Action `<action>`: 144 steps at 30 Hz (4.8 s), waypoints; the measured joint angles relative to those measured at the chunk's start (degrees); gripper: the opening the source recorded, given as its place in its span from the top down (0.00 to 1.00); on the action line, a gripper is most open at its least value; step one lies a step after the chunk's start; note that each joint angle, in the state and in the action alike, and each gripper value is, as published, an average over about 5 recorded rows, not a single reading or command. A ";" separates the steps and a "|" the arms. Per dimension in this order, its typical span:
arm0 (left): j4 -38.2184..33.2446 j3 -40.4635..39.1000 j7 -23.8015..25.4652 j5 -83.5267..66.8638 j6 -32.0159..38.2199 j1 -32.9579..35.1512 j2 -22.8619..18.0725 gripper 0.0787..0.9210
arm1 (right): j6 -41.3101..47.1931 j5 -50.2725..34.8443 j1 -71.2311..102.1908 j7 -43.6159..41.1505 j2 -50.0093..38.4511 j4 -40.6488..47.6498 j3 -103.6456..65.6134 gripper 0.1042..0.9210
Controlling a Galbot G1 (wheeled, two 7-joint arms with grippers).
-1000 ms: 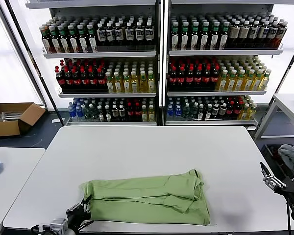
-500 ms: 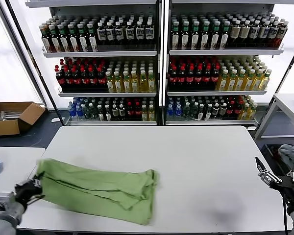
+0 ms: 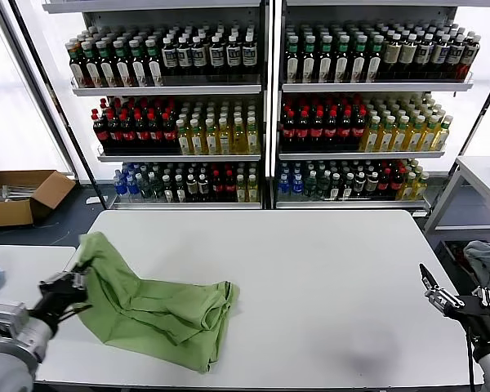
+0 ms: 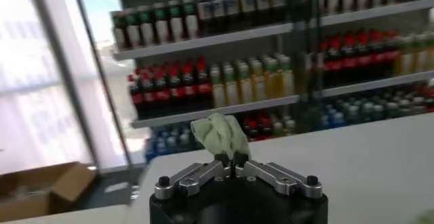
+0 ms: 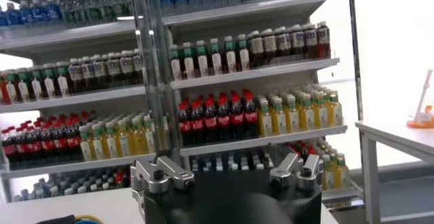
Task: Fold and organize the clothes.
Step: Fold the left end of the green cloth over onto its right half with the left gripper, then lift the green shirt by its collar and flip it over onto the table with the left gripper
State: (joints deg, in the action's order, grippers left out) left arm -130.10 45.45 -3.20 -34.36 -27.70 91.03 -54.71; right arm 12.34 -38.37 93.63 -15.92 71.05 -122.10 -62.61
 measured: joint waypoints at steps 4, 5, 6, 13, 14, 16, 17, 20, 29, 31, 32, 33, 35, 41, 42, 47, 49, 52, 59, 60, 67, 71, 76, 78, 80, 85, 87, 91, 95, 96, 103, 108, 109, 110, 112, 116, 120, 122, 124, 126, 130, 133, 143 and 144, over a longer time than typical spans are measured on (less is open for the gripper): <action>-1.65 -6.60 -0.44 0.50 0.40 -0.25 -1.59 0.98 | -0.29 0.01 0.34 -0.20 0.24 -0.21 0.01 0.12; -1.76 -8.12 -0.59 0.57 0.53 -0.41 -1.97 0.98 | -0.36 0.01 0.44 -0.24 0.31 -0.30 0.01 0.12; -1.77 -9.63 -0.74 0.61 0.65 -0.58 -2.34 0.98 | -0.42 0.01 0.54 -0.28 0.37 -0.38 0.00 0.12; 0.52 -18.78 -1.37 1.57 0.75 -2.41 -5.03 0.97 | -0.80 -0.05 0.99 -0.45 0.74 -0.72 0.00 0.12; 1.08 -19.89 -1.34 1.94 0.66 -2.67 -5.44 0.96 | -0.84 -0.07 1.00 -0.44 0.73 -0.74 0.01 0.12; 2.29 -22.02 -1.28 2.83 0.46 -3.15 -6.28 0.91 | -0.88 -0.10 1.00 -0.45 0.70 -0.77 0.09 0.12; 2.90 -22.98 -1.29 3.31 0.34 -3.39 -6.71 0.88 | -0.91 -0.12 0.96 -0.45 0.71 -0.78 0.17 0.12; 4.42 -25.35 -1.52 4.64 0.00 -4.20 -8.12 0.78 | -1.01 -0.25 0.72 -0.47 0.92 -0.78 0.51 0.12; 5.27 -29.38 -3.12 5.99 0.03 -5.82 -11.92 0.48 | -0.95 -0.25 0.11 -0.46 1.21 -0.79 1.50 0.12; 4.81 -29.67 -3.65 5.55 0.03 -5.74 -12.36 0.40 | -0.91 -0.25 0.08 -0.45 1.22 -0.79 1.56 0.12; 4.46 -29.72 -3.90 5.16 0.01 -5.67 -12.51 0.37 | -0.91 -0.26 0.11 -0.45 1.22 -0.79 1.57 0.12; 4.02 -29.71 -4.14 4.61 -0.03 -5.58 -12.62 0.32 | -0.90 -0.27 0.17 -0.46 1.22 -0.79 1.58 0.12; 3.01 -29.37 -4.44 3.24 -0.20 -5.35 -12.70 0.26 | -0.92 -0.29 0.34 -0.48 1.23 -0.80 1.58 0.12; 0.65 -23.82 -4.01 -2.18 -1.62 -4.14 -11.48 0.13 | -1.03 -0.08 0.91 -0.66 1.66 -1.16 1.95 0.12; 0.57 -22.21 -3.79 -3.13 -1.90 -3.90 -11.10 0.12 | -1.08 0.02 0.98 -0.69 1.79 -1.20 2.07 0.12; 2.16 -13.63 -2.09 -6.28 -2.85 -3.14 -8.32 0.12 | -1.43 0.50 1.27 -0.82 2.21 -1.29 2.78 0.12; 3.67 -11.11 -1.40 -6.75 -3.08 -3.07 -7.14 0.12 | -1.53 0.59 1.29 -0.85 2.30 -1.37 3.01 0.12; 6.28 -8.65 -0.42 -6.91 -3.23 -3.19 -5.80 0.12 | -1.60 0.65 1.39 -0.86 2.33 -1.58 3.17 0.12; 12.54 -7.68 1.57 -5.18 -3.18 -4.79 -4.84 0.12 | -1.69 0.46 1.97 -0.88 2.00 -2.00 2.65 0.12; 13.31 -7.89 1.80 -4.78 -3.15 -5.10 -4.85 0.12 | -1.68 0.34 2.00 -0.86 1.87 -1.97 2.45 0.12; 17.78 -9.68 3.39 -2.15 -2.77 -6.81 -5.33 0.12 | -1.68 -0.65 2.33 -0.79 1.30 -1.86 1.03 0.12; 19.70 -9.79 3.96 -1.34 -2.29 -6.94 -5.43 0.17 | -1.60 -1.11 2.11 -0.78 1.14 -2.03 0.82 0.12; 20.42 -9.85 4.27 -0.53 -1.30 -6.51 -5.87 0.35 | -1.28 -1.37 1.45 -0.72 0.83 -2.05 0.70 0.12; 20.49 -9.95 4.40 -0.29 -0.96 -6.45 -6.22 0.41 | -1.10 -1.58 1.09 -0.67 0.73 -1.96 0.44 0.12; 20.53 -10.16 4.49 -0.03 -0.64 -6.45 -6.64 0.48 | -0.96 -1.85 0.75 -0.60 0.54 -1.83 0.09 0.12; 20.26 -10.84 4.40 0.59 0.14 -6.00 -7.96 0.66 | -0.88 -2.46 0.61 -0.54 0.18 -1.76 -0.69 0.12; 19.96 -10.96 4.29 0.67 0.39 -5.62 -8.54 0.72 | -0.91 -2.58 0.65 -0.57 0.24 -1.78 -0.87 0.12; 19.12 -10.53 4.15 0.51 0.77 -4.75 -9.34 0.86 | -0.94 -2.63 0.33 -0.59 0.59 -1.58 -1.22 0.12; 18.20 -7.99 3.79 -0.60 0.51 -3.86 -9.37 0.94 | -0.93 -2.70 -0.17 -0.59 0.97 -1.36 -1.38 0.12; 17.99 -6.89 3.66 -1.10 0.38 -3.66 -9.26 0.94 | -0.93 -2.72 -0.26 -0.60 1.05 -1.35 -1.36 0.12; 17.81 4.32 2.84 -6.30 -1.24 -2.99 -6.33 0.94 | -0.93 -2.53 -1.01 -0.66 1.75 -1.30 -0.62 0.12; 18.76 12.83 2.41 -10.19 -2.77 -2.81 -2.30 0.94 | -0.93 -2.30 -1.16 -0.66 2.09 -1.60 0.14 0.12; 18.85 14.33 2.33 -10.77 -3.01 -2.72 -1.45 0.94 | -0.93 -2.29 -1.12 -0.66 2.11 -1.68 0.21 0.12; 18.90 15.77 2.25 -11.28 -3.22 -2.61 -0.58 0.94 | -0.93 -2.29 -1.06 -0.66 2.10 -1.74 0.25 0.12; 18.81 18.24 2.09 -12.08 -3.59 -2.37 1.06 0.94 | -0.96 -2.33 -0.93 -0.60 2.08 -1.79 0.26 0.12; 17.65 21.38 1.90 -12.75 -4.15 -2.19 3.31 0.94 | -1.15 -2.40 -0.60 -0.36 2.20 -1.94 0.44 0.12; 15.16 22.05 1.75 -12.16 -4.49 -2.49 3.99 0.94 | -1.32 -2.36 -0.37 -0.11 2.63 -2.30 0.89 0.12; 13.70 21.22 1.60 -11.26 -4.61 -2.61 3.78 0.94 | -1.41 -2.34 -0.21 0.03 2.82 -2.53 1.09 0.12; 12.19 19.58 1.35 -10.01 -4.71 -2.70 3.25 0.94 | -1.54 -2.31 0.00 0.14 2.96 -2.78 1.21 0.12; 10.64 17.21 0.97 -8.46 -4.80 -2.84 2.43 0.94 | -1.66 -2.28 0.21 0.24 3.06 -3.05 1.24 0.12; 7.91 10.63 -0.12 -4.72 -4.94 -3.29 0.32 0.94 | -1.77 -2.27 0.41 0.50 3.27 -3.54 1.07 0.12; 6.27 4.41 -1.41 -2.49 -5.11 -3.72 -1.16 0.94 | -1.78 -2.28 0.55 0.67 3.49 -3.92 0.93 0.12; 2.61 -16.95 -10.80 -11.22 -5.21 -8.01 -2.96 0.94 | -1.73 -1.42 1.70 0.70 4.27 -5.16 1.89 0.12; 2.75 -18.75 -11.70 -12.72 -5.17 -8.82 -3.23 0.94 | -1.70 -1.29 1.78 0.70 4.31 -5.30 2.05 0.12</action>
State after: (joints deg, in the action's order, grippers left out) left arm -127.34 26.70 -14.91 -47.07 -32.88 82.21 -57.94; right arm 10.64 -39.65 95.41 -15.22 75.37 -127.40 -60.55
